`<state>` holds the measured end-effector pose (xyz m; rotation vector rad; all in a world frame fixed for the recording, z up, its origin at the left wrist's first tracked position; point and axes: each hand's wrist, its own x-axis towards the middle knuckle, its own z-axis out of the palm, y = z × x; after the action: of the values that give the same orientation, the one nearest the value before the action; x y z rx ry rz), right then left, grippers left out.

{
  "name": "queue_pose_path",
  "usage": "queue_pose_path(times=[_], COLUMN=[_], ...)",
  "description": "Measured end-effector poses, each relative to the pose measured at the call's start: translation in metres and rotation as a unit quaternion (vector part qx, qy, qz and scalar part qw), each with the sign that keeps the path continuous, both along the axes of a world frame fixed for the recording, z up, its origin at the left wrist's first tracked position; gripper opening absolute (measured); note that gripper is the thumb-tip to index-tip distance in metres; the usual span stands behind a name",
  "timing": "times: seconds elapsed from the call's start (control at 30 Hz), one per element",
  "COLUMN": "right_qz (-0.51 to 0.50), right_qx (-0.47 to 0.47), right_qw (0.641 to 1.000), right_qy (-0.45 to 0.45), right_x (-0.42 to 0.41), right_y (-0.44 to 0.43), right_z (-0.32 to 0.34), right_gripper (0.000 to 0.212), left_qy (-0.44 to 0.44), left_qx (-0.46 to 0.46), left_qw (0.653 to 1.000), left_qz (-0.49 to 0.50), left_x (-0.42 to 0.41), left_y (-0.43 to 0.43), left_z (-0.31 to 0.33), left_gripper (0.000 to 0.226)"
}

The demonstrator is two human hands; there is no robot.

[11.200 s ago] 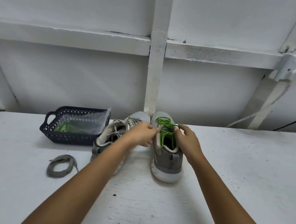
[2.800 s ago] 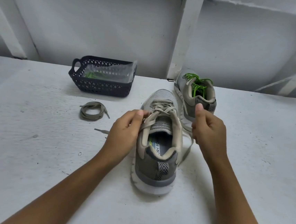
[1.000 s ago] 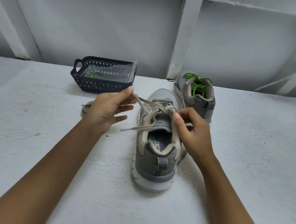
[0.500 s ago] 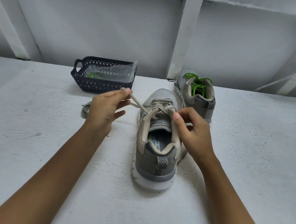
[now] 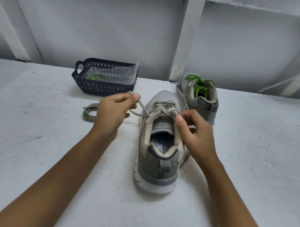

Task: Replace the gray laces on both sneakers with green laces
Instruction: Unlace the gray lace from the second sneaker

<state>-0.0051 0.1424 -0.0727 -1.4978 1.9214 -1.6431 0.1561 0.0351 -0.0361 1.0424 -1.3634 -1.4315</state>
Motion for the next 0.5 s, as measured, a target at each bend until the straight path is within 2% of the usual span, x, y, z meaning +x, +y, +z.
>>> queue_pose_path(times=[0.13, 0.2, 0.23, 0.27, 0.3, 0.33, 0.37, 0.4, 0.43, 0.5], right_qz=[0.004, 0.005, -0.002, -0.014, -0.030, -0.045, -0.052, -0.046, -0.031, -0.004], right_qx=[0.000, 0.004, 0.005, 0.005, 0.008, 0.020, 0.038, 0.059, 0.081, 0.125], right_qw=[1.000, 1.000, 1.000, 1.000, 0.999, 0.998, 0.995, 0.991, 0.988, 0.981], right_qy=[0.007, 0.003, -0.004, -0.008, 0.007, 0.041, 0.080, 0.111, 0.131, 0.151], right_x=[0.000, -0.001, -0.002, -0.004, -0.008, -0.012, -0.016, -0.020, -0.023, -0.026], right_y=[0.001, 0.001, 0.000, -0.001, -0.003, -0.005, -0.007, -0.010, -0.012, -0.015], right_z=[0.001, 0.002, 0.003, 0.004, 0.006, 0.007, 0.010, 0.012, 0.014, 0.017], right_gripper=[0.032, 0.031, 0.027, 0.022, 0.016, 0.010, 0.012, 0.019, 0.024, 0.025], left_qy=[-0.073, -0.155, -0.224, -0.315, -0.420, -0.515, -0.567, -0.566, -0.529, -0.428], left_qx=[-0.039, -0.071, -0.098, -0.128, -0.166, -0.211, -0.257, -0.295, -0.325, -0.350], left_qw=[0.997, 0.985, 0.968, 0.937, 0.888, 0.828, 0.782, 0.769, 0.784, 0.830], left_qz=[-0.005, -0.022, -0.049, -0.076, -0.088, -0.073, -0.039, -0.011, -0.008, -0.068], left_x=[0.014, 0.027, 0.034, 0.040, 0.043, 0.043, 0.042, 0.039, 0.035, 0.024], left_y=[-0.013, -0.014, -0.015, -0.015, -0.014, -0.012, -0.011, -0.010, -0.011, -0.016], left_z=[0.008, 0.014, 0.017, 0.018, 0.019, 0.018, 0.016, 0.014, 0.010, 0.004], left_gripper=[0.022, 0.031, 0.036, 0.041, 0.042, 0.042, 0.041, 0.044, 0.049, 0.052])
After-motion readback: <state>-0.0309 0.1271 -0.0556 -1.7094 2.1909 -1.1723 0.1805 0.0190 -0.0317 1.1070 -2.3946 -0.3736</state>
